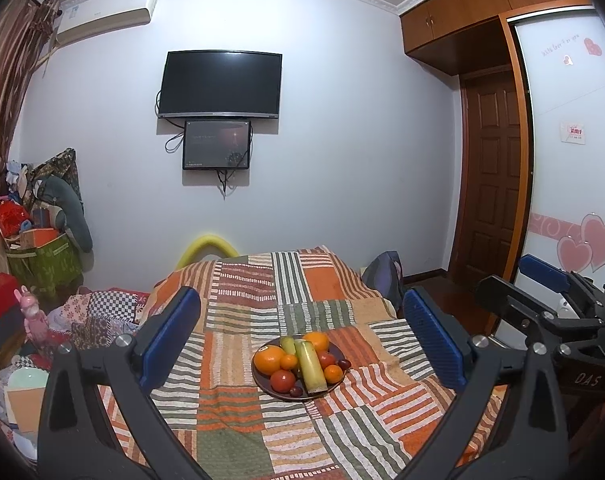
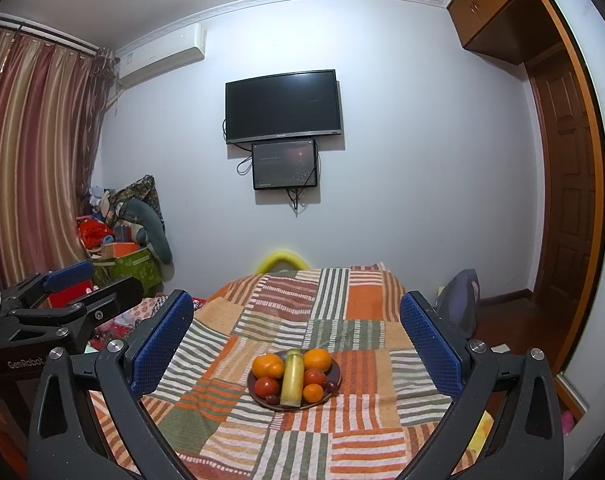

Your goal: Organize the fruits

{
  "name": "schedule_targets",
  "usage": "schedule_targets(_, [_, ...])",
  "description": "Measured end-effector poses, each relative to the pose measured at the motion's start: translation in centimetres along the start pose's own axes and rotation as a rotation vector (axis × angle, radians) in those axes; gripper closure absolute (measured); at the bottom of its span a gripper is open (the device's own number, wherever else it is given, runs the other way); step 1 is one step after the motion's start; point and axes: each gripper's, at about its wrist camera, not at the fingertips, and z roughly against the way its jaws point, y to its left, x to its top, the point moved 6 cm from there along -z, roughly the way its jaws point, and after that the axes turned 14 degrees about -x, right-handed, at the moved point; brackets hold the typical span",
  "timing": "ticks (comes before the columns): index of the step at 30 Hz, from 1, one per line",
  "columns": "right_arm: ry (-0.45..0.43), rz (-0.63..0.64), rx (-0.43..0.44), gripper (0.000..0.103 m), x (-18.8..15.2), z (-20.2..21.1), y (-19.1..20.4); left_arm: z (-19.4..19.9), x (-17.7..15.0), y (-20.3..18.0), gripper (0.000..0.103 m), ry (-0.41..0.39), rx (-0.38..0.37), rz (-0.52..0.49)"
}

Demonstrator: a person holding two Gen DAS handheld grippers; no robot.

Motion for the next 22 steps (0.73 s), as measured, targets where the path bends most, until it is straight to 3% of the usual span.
schedule_targets(22, [0.014, -0.011, -0.005, 0.0, -0.06, -0.35, -0.13, -0.55, -0.4, -0.76, 0.0, 0.017, -0.018, -0.004])
